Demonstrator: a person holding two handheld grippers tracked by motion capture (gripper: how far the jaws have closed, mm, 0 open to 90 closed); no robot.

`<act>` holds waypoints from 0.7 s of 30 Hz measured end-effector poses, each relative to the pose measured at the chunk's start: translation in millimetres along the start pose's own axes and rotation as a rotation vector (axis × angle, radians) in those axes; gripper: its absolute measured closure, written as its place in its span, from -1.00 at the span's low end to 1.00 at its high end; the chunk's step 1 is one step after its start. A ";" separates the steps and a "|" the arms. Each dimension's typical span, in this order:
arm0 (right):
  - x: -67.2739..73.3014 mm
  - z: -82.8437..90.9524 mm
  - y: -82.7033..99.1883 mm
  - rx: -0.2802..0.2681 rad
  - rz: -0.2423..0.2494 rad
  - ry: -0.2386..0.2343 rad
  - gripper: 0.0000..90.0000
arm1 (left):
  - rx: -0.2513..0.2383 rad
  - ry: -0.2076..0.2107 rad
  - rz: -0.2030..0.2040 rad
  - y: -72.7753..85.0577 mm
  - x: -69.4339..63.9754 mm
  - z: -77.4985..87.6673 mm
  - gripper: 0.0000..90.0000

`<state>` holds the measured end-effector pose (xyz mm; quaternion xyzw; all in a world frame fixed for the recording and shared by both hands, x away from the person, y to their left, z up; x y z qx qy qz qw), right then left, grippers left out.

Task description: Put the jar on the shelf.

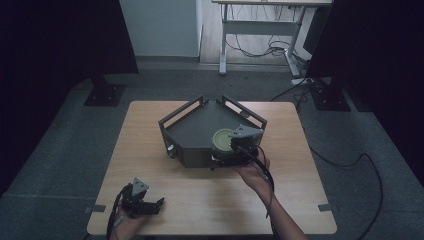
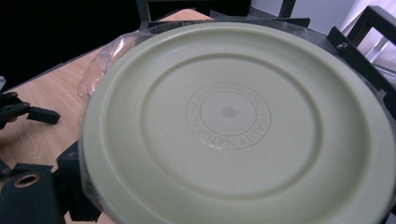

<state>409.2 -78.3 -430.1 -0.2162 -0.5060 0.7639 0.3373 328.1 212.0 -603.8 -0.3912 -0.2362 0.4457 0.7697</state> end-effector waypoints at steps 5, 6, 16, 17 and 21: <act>-6.4 -6.6 -3.2 0.004 -0.002 0.011 -0.80 | 0.000 0.001 -0.001 0.0 -0.1 0.0 -0.96; -7.6 -8.0 -3.6 0.004 -0.001 0.013 -0.80 | 0.000 0.002 -0.001 0.0 -0.2 0.0 -0.97; -14.6 -22.6 -9.1 0.000 0.007 0.028 -0.80 | 0.000 0.003 -0.002 0.0 -0.3 0.0 -0.97; -15.5 -24.2 -9.9 -0.001 0.004 0.030 -0.80 | 0.000 0.003 -0.002 0.0 -0.4 0.0 -0.96; -19.7 -30.2 -13.1 0.000 0.004 0.035 -0.80 | 0.000 0.004 -0.002 0.0 -0.5 0.0 -0.96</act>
Point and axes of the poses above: each handheld gripper's, and its own axes: z roughly backward along the jaws, y roughly out of its underside, x roughly to its left, the point moved 7 cm from there along -z, roughly forward along the jaws, and after that the axes turned 9 degrees about -x, right-handed, at the moved point
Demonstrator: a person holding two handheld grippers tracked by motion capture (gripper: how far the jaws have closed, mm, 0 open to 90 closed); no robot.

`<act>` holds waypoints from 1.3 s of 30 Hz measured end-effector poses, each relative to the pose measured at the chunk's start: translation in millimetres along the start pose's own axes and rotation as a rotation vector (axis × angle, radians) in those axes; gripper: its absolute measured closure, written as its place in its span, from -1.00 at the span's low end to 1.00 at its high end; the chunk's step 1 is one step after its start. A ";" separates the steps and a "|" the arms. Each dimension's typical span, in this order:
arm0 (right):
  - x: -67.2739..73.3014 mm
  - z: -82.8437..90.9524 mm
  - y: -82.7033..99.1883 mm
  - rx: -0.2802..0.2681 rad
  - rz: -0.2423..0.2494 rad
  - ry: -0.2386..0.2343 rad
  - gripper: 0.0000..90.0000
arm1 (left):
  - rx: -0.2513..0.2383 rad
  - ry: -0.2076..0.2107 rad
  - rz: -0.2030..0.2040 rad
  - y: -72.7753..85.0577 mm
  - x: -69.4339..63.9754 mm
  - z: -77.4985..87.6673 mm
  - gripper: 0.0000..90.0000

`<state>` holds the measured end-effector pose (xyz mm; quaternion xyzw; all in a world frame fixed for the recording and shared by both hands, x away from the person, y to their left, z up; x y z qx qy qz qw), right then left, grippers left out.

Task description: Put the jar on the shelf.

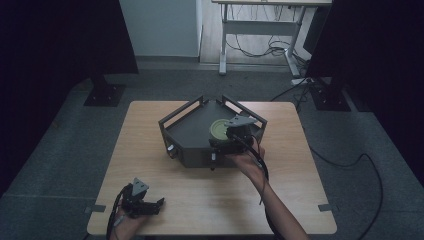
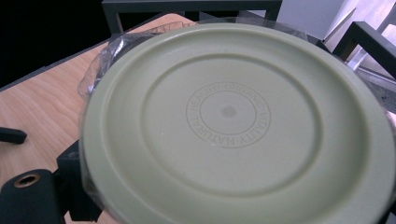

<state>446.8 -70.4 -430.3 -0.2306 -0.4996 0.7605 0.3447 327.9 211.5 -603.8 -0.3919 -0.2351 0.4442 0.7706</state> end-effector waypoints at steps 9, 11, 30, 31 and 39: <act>-9.0 -13.7 -5.9 -0.006 -0.026 0.011 -0.80 | 0.001 0.001 -0.001 0.0 -0.1 0.1 -0.96; -9.9 -16.3 -6.8 -0.006 -0.026 0.013 -0.80 | 0.001 0.002 -0.001 0.0 -0.2 0.1 -0.96; -25.1 -35.8 4.8 0.026 -0.049 0.054 -0.80 | 0.001 0.006 -0.004 0.1 -0.7 0.0 -0.96; -25.6 -36.4 5.8 0.029 -0.047 0.056 -0.80 | 0.001 0.006 -0.004 0.1 -0.7 0.0 -0.96; -27.3 -36.4 6.9 0.036 -0.070 0.052 -0.80 | 0.001 0.006 -0.004 0.1 -0.7 0.0 -0.96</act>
Point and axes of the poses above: each handheld gripper's, and its own axes: z roughly backward along the jaws, y roughly out of its underside, x roughly to its left, the point moved 7 cm from there along -z, roughly forward along the jaws, and after that the axes turned 9 degrees about -x, right-handed, at the moved point
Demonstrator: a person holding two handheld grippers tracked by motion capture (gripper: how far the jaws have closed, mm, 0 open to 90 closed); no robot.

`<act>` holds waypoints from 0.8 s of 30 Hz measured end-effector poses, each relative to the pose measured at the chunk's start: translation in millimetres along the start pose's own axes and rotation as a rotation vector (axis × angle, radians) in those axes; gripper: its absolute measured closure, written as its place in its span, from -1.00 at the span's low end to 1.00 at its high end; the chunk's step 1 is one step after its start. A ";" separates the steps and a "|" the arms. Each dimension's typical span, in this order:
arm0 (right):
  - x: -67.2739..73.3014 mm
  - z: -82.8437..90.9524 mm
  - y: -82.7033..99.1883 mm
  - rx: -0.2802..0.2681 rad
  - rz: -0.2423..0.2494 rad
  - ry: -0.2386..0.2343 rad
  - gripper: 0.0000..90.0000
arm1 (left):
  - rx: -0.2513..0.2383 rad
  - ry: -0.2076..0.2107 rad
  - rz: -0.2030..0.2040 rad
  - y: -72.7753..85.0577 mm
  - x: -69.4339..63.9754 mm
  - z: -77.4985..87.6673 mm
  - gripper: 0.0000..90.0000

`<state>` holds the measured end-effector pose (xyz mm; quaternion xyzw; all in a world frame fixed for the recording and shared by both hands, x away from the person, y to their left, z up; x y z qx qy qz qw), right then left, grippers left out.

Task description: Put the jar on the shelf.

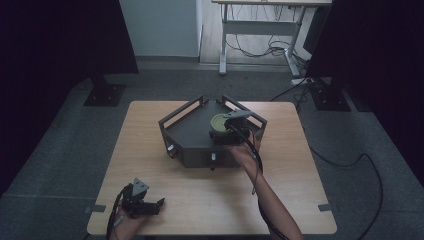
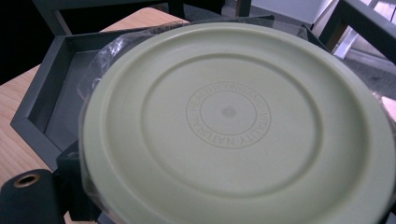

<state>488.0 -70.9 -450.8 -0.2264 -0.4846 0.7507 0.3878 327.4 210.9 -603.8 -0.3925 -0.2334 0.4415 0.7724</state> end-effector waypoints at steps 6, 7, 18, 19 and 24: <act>-1.5 -0.2 0.9 0.038 -0.008 -0.033 -0.96 | 0.000 0.000 0.000 0.0 0.0 0.0 -0.96; -2.1 -0.2 1.9 0.047 -0.001 -0.029 -0.98 | 0.000 0.000 0.000 0.0 0.0 0.0 -0.96; -2.2 13.1 0.9 0.008 0.017 -0.032 -0.96 | 0.000 0.000 -0.001 0.0 0.0 0.0 -0.96; -1.7 15.1 0.8 0.005 0.025 -0.031 -0.96 | 0.000 0.000 -0.001 0.0 0.0 0.0 -0.96; -1.3 22.8 3.5 0.011 0.036 -0.023 -0.96 | 0.000 0.000 -0.001 0.0 0.0 0.0 -0.96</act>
Point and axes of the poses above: each handheld gripper's, and its own axes: z roughly backward along the jaws, y roughly out of its underside, x roughly to its left, the point moved 7 cm from there along -z, roughly forward along the jaws, and after that the axes turned 9 degrees about -x, right-handed, at the moved point
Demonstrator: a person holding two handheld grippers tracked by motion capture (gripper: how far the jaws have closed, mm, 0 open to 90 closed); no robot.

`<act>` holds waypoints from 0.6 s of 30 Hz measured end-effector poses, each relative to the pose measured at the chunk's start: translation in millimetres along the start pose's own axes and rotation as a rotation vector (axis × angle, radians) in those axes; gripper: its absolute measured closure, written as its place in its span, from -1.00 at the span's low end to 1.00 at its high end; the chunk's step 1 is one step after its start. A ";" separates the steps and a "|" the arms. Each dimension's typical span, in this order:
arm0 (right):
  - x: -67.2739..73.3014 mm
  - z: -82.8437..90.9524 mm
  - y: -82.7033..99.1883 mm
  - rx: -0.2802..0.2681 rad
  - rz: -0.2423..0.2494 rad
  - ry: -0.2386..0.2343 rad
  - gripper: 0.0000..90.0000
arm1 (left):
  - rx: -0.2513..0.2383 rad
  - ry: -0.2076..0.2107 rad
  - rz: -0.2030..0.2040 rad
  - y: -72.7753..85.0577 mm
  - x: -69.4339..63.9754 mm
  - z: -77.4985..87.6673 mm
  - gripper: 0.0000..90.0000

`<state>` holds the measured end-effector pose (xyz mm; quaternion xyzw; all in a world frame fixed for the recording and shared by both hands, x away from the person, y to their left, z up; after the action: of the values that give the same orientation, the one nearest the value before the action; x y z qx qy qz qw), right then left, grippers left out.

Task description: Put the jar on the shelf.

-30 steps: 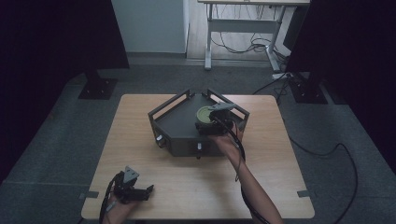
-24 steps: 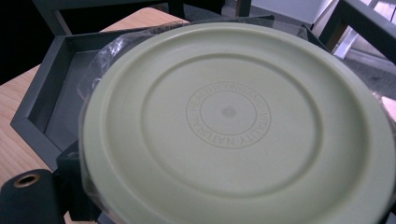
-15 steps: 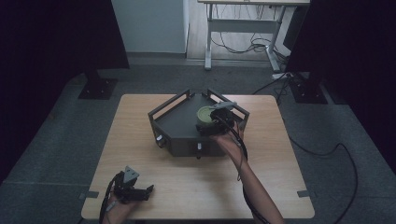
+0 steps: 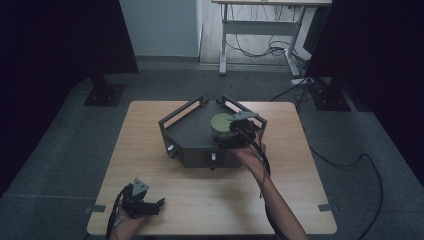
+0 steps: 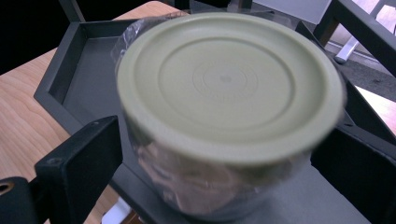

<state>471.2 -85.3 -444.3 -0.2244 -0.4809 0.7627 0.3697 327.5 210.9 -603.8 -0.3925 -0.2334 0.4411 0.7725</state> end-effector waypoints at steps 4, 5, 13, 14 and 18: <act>-1.5 6.2 2.6 -0.005 0.003 0.003 -0.96 | 0.000 0.000 0.000 0.0 0.0 0.0 -0.96; -2.0 7.9 3.1 -0.008 0.001 0.003 -0.96 | 0.000 0.000 -0.001 0.0 0.1 0.1 -0.96; -5.4 21.1 8.9 -0.021 -0.004 -0.006 -0.95 | 0.000 -0.001 0.000 0.0 0.0 0.0 -0.96; -5.9 22.7 9.6 -0.022 -0.006 -0.006 -0.95 | 0.000 -0.001 0.001 0.0 0.0 0.0 -0.96; -7.3 28.5 13.1 -0.022 -0.007 -0.009 -0.94 | -0.001 -0.001 0.002 0.0 -0.1 0.0 -0.96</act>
<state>451.4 -110.7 -443.8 -0.2234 -0.4916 0.7570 0.3680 327.4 210.8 -603.8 -0.3928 -0.2335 0.4418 0.7720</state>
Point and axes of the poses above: each handheld gripper's, and its own axes: z roughly backward along the jaws, y roughly out of its underside, x roughly to its left, the point moved 7 cm from there along -z, roughly forward along the jaws, and after that the axes turned 9 degrees about -x, right-handed, at the moved point
